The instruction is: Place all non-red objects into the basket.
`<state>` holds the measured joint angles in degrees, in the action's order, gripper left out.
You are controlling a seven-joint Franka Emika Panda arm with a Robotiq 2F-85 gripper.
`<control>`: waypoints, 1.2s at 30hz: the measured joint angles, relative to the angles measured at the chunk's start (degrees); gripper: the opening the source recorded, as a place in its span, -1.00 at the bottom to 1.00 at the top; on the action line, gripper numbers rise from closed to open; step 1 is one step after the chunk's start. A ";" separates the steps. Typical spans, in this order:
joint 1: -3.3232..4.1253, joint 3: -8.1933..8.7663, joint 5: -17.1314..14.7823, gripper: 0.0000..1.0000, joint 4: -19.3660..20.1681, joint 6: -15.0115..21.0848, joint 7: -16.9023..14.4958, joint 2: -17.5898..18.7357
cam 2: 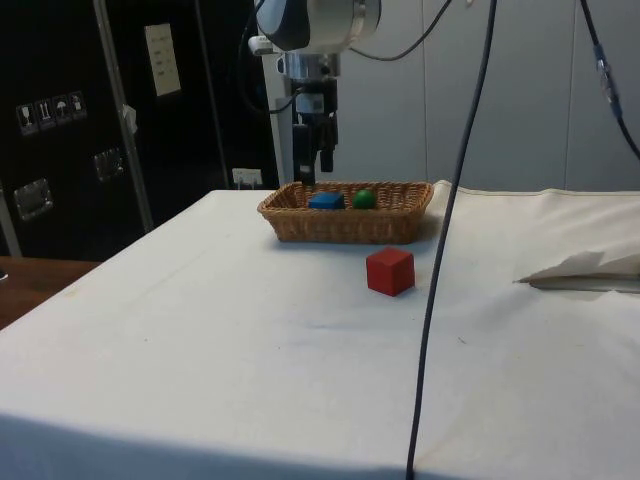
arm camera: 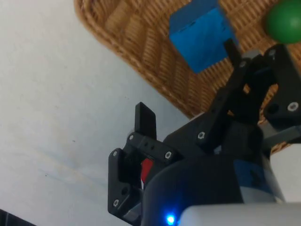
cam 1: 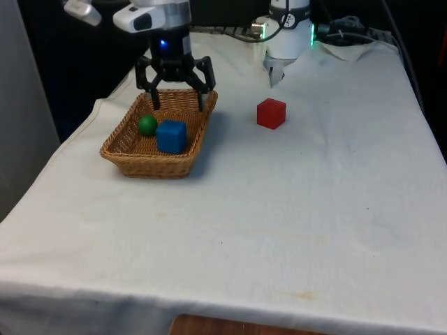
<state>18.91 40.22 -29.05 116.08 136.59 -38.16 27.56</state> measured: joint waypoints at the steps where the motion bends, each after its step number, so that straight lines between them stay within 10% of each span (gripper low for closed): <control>1: 0.23 -0.17 0.23 1.00 0.40 0.40 0.34 -0.29; 19: 2.92 -4.47 4.64 1.00 4.98 5.27 7.45 -3.90; 36: 3.61 -9.51 6.36 1.00 6.19 7.62 10.49 -4.41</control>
<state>22.52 30.71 -22.69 122.27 144.21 -27.67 23.15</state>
